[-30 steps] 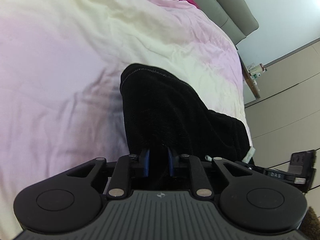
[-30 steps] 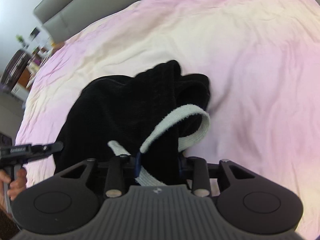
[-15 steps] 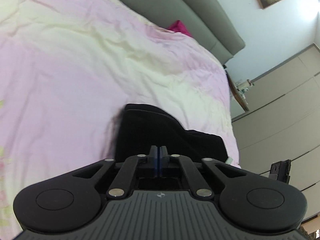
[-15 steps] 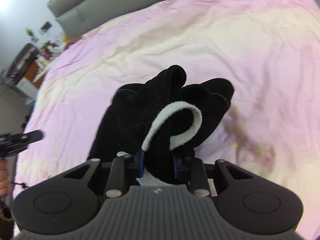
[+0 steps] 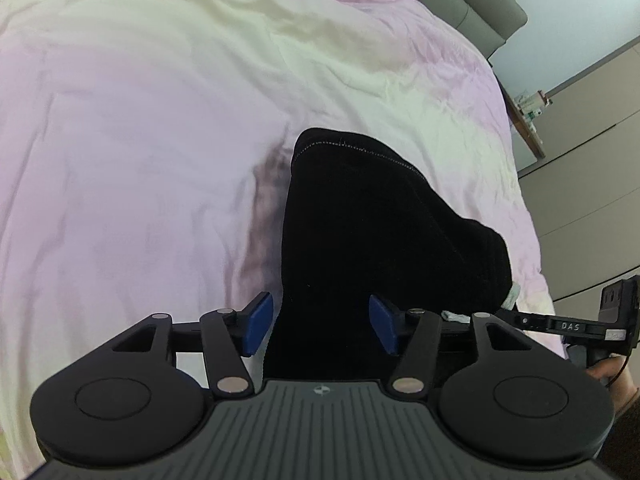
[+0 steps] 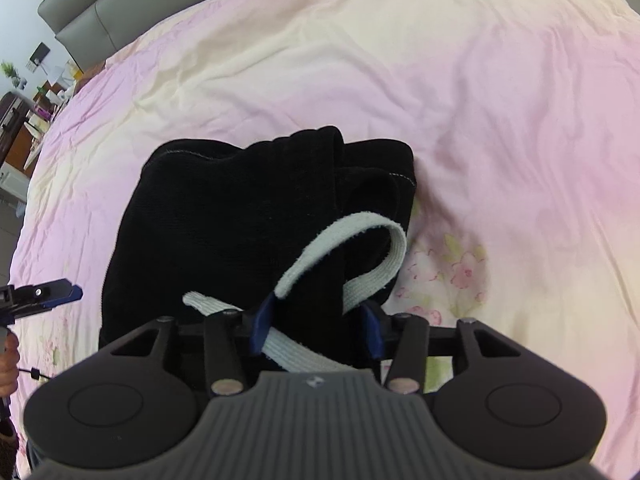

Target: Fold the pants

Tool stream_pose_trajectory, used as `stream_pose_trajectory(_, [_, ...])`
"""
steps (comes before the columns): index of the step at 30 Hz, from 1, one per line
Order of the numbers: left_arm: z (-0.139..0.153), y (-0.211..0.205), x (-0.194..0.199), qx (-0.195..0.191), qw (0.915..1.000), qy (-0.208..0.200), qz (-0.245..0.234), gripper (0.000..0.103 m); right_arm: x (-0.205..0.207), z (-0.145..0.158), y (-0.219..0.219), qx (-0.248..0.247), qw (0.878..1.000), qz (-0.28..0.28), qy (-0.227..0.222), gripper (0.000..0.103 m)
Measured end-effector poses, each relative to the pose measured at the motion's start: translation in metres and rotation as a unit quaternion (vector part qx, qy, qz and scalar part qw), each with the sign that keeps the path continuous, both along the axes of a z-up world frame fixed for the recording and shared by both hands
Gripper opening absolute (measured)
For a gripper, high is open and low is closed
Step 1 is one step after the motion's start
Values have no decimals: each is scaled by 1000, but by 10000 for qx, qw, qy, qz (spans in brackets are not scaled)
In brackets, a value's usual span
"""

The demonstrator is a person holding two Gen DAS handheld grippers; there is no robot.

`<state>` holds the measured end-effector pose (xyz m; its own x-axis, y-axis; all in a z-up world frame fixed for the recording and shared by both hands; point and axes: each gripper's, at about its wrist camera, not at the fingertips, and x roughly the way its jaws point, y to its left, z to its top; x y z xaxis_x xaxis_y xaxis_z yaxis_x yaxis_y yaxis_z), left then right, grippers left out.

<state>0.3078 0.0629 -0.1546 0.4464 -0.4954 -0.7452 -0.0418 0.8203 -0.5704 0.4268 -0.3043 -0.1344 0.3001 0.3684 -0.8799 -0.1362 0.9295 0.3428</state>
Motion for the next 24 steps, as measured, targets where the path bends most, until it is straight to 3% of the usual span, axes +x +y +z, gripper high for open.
stream_pose_trajectory(6, [-21,-15,18,302,9991,200,-203,67,15,-28,-15,127,9998,49,155,74])
stream_pose_trajectory(9, [-28,-18,24,231,9992,242,-241,70,21,-45,-21,513,9982,-49,307,74])
stream_pose_trajectory(13, [-35,-17,30,3,9992,300,-265,67,26,-66,-24,959,9944,-89,446,69])
stream_pose_trajectory(18, [-46,-18,34,-502,9975,458,-181,45,29,-75,-24,1153,9925,-53,410,55])
stream_pose_trajectory(24, [-23,-26,24,-426,9988,139,-180,32,17,-52,-18,1221,9924,-65,157,42])
